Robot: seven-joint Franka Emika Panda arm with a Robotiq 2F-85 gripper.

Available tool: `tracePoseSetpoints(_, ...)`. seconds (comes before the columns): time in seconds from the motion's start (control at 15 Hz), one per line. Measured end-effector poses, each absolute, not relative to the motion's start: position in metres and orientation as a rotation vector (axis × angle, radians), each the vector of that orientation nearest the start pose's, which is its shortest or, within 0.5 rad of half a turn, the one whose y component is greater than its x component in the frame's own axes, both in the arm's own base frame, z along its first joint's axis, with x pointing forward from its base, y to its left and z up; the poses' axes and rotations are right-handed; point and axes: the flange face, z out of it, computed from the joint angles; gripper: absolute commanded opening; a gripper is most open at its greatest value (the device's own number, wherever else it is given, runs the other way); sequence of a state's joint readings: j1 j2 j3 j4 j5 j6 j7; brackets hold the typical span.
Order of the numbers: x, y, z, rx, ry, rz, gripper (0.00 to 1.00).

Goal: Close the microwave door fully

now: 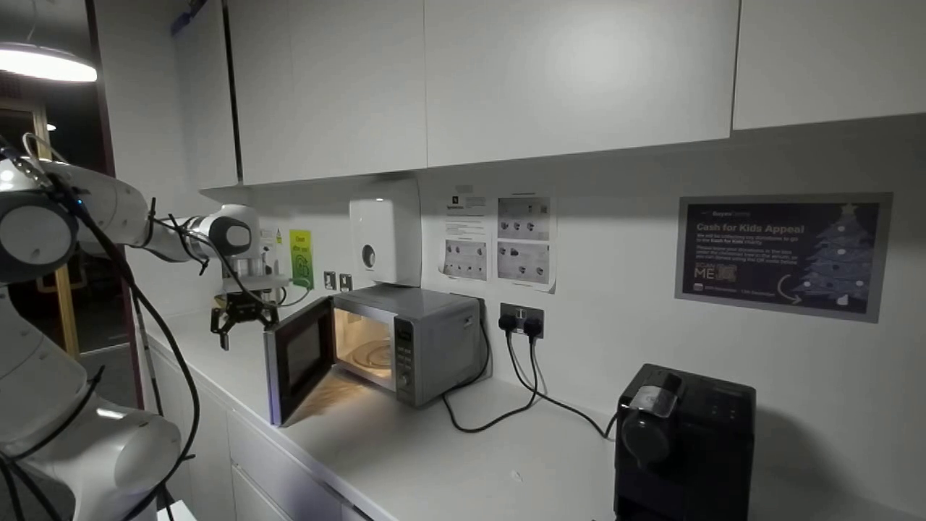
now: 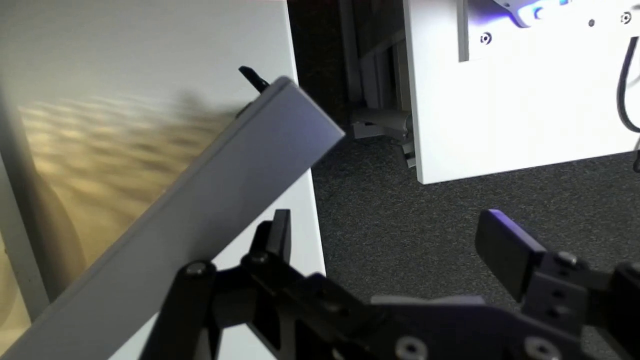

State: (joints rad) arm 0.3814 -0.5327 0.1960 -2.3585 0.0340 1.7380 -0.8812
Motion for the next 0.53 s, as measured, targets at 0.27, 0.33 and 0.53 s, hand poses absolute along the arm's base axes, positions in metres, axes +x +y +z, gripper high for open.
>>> tracePoseSetpoints(0.27, 0.314, 0.207, 0.513, -2.459, -2.033, 0.156, 1.00)
tracePoseSetpoints(0.33, 0.313, 0.205, 0.513, -2.470, -2.022, 0.152, 1.00)
tracePoseSetpoints(0.53, 0.311, 0.199, 0.514, -2.512, -1.989, 0.147, 1.00)
